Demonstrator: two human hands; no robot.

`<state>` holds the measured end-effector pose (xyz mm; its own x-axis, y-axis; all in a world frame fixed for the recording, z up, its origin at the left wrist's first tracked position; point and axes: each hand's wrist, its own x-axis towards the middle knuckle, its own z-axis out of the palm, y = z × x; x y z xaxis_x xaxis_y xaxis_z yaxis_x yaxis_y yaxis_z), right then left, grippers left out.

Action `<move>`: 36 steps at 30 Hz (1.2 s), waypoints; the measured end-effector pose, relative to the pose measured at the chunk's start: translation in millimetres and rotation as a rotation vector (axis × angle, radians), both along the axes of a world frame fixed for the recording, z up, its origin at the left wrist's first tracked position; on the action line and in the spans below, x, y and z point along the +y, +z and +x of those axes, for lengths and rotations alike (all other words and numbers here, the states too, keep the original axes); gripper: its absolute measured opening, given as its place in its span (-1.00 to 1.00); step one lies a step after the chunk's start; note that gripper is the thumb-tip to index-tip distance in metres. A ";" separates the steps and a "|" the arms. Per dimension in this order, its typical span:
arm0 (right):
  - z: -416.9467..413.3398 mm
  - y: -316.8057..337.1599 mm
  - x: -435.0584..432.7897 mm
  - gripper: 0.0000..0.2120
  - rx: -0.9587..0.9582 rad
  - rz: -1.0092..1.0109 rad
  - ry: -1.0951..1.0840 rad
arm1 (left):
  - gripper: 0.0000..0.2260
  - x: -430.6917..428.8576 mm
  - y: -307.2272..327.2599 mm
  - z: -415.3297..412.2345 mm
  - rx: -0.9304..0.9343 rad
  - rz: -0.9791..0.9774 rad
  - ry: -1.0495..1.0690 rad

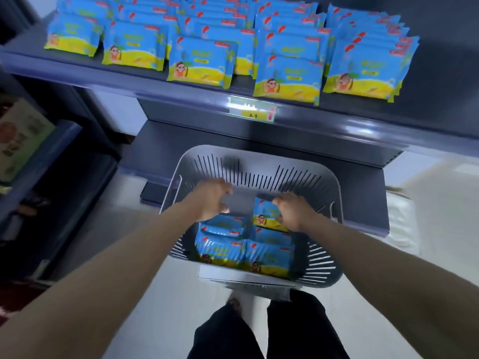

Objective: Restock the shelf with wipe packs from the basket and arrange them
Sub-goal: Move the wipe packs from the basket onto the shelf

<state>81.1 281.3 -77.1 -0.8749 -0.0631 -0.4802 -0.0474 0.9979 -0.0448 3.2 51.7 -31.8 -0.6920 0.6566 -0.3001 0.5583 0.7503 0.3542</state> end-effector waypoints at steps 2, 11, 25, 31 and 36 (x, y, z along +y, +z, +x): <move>-3.6 -19.7 -0.1 -0.57 -0.057 0.021 -0.052 | -0.60 -5.6 -18.7 1.9 -0.058 -0.034 0.012; -12.8 -76.4 5.0 -0.23 -0.174 0.009 -0.241 | -0.54 -4.6 -76.4 7.7 -0.283 -0.385 -0.088; -19.0 -21.5 2.5 -0.66 0.042 -0.003 -0.261 | -0.73 -2.5 -84.4 2.3 -0.405 -0.382 -0.128; -20.3 52.3 -2.7 -0.65 0.165 -0.009 -0.169 | -0.80 11.5 -29.4 1.1 -0.307 -0.273 -0.103; -20.7 145.3 3.7 -0.71 0.319 -0.047 -0.137 | -0.70 34.9 51.7 -13.0 -0.205 -0.089 -0.108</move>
<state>60.4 285.1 68.2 -0.9823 0.0494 -0.1805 0.0674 0.9932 -0.0953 -9.8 86.7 19.9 -0.5376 0.6880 -0.4875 0.5600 0.7235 0.4035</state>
